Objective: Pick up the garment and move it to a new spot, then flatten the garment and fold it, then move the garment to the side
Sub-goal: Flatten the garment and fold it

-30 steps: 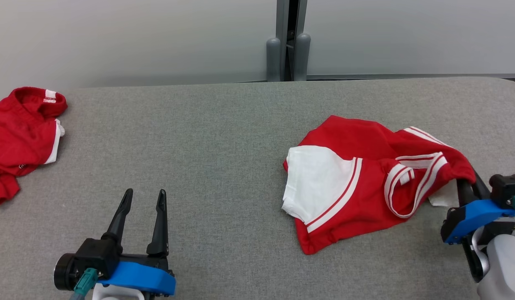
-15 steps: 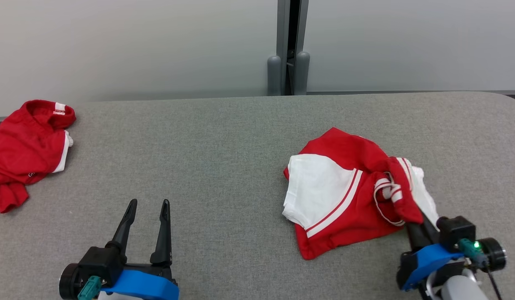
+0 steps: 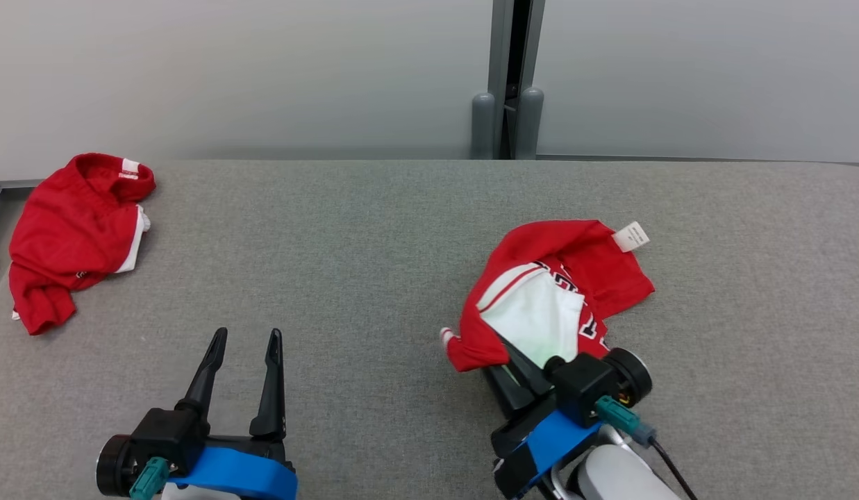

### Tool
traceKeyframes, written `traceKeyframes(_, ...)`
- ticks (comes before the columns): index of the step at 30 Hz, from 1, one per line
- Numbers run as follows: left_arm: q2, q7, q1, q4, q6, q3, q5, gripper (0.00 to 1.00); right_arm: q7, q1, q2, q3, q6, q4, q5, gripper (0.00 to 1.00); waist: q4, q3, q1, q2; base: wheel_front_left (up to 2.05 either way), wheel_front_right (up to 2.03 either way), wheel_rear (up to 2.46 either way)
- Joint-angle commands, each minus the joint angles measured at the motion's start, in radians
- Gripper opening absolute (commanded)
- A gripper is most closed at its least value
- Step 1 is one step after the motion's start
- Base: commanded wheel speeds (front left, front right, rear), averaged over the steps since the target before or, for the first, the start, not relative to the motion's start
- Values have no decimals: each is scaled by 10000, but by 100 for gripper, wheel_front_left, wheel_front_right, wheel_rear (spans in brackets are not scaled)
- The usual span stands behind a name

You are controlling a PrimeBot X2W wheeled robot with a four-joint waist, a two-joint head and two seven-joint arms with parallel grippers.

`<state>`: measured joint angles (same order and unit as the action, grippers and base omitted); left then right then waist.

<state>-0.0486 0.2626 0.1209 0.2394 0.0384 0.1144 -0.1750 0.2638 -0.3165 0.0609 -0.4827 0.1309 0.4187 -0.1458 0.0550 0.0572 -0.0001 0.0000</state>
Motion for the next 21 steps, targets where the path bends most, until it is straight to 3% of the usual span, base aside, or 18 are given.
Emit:
traceKeyframes(1,-33,34,81,-48,12,-41,49,100,11,-197,-56,-342,-3,-133,-104,0,127,65,1,0,0,0,0)
traceKeyframes(12,-34,34,203,-86,-51,-80,3,100,11,-441,-106,-3871,-3,-962,-1412,0,788,394,1,0,0,0,0)
traceKeyframes(13,-33,34,215,-85,-68,-70,-23,100,11,-402,-105,-4124,-3,-869,-1489,18,814,418,1,0,0,0,0)
traceKeyframes(14,-33,34,226,-84,-78,-67,-45,100,11,-364,-104,-4328,-3,-719,-1526,46,830,433,1,0,0,0,0)
traceKeyframes(15,-33,34,234,-81,-99,-57,-58,100,11,-317,-102,-4551,-3,-483,-1582,100,839,444,1,0,0,0,0)
traceKeyframes(21,-34,34,156,-110,-189,-177,-56,100,11,-433,-108,-4399,-3,45,-1503,100,641,403,1,0,0,0,0)
